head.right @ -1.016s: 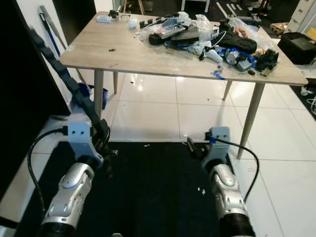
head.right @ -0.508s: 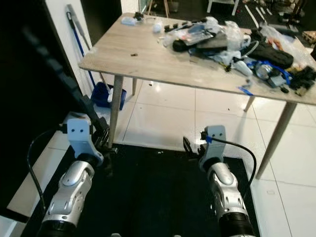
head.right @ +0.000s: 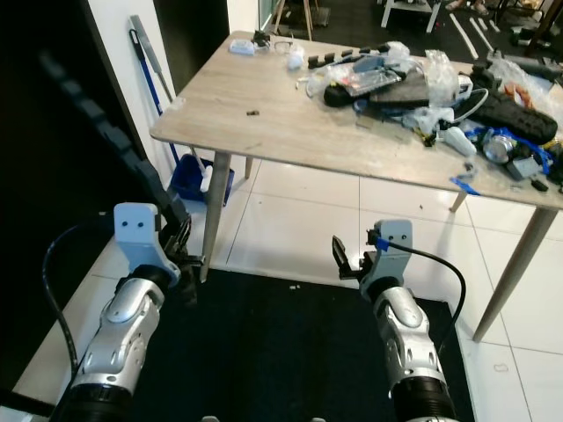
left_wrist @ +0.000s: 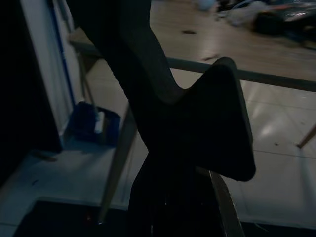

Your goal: Picking trash to rubbish bin

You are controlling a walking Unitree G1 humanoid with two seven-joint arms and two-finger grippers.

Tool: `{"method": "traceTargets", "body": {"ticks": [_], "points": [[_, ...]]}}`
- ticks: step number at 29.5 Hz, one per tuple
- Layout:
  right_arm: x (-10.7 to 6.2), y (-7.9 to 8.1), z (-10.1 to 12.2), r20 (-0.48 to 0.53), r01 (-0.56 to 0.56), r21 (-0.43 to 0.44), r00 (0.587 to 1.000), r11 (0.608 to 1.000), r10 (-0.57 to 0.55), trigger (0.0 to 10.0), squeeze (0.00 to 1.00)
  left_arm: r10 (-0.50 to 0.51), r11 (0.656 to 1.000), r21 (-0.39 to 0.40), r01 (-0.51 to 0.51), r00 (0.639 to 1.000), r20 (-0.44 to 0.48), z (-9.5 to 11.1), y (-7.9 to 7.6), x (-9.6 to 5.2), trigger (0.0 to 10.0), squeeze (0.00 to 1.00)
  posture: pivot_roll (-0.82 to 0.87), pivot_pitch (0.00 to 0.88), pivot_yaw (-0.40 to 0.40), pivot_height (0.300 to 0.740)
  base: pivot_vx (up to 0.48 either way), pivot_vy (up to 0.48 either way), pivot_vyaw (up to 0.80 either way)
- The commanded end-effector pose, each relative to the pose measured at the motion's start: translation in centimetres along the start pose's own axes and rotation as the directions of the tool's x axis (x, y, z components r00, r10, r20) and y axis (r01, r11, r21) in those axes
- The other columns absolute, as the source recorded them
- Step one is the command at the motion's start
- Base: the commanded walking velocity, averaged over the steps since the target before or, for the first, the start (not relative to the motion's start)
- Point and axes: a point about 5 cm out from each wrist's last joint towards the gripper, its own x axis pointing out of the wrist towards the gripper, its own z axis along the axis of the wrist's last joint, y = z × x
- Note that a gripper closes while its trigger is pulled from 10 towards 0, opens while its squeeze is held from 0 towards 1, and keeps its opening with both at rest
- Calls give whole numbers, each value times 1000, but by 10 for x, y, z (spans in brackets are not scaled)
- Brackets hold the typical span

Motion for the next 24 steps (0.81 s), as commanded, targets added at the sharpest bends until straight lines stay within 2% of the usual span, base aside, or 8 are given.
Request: {"method": "traceTargets", "body": {"ticks": [1,10,12,13,17,19,20,24], "points": [[-3,-3,-3,-5,6,5,1000,1000,-6,10000,0,11,1000,-1,-11,1000,-13,-3,4,-1,10000,0,7,136,-39,740,352,0,0],[-1,-2,2,11,2,5,1000,1000,-2,10000,0,31,999,44,-32,999,27,13,24,22,10000,0,7,139,-48,740,352,0,0],[0,-3,4,18,0,5,1000,1000,-1,10000,0,8,997,83,-11,999,32,20,29,37,10000,0,8,137,-50,740,354,0,0],[0,-3,4,18,0,5,1000,1000,-1,10000,0,8,997,83,-11,999,32,20,29,37,10000,0,8,137,-50,740,352,0,0],[1,-3,6,26,-1,4,1000,1000,1,10000,0,-98,985,149,92,995,33,35,22,61,10000,0,0,135,-45,740,351,0,0],[1,-3,6,26,-1,4,1000,1000,1,10000,0,-98,985,149,92,995,33,35,22,61,10000,0,0,135,-45,740,352,0,0],[1,-4,7,27,2,4,1000,1000,-2,10000,0,-120,980,166,112,992,40,42,20,70,10000,0,-2,134,-44,740,349,0,0],[0,-4,7,29,3,4,1000,1000,-3,10000,0,-121,978,178,110,991,54,52,23,78,10000,0,-2,134,-44,740,349,0,0]]}}
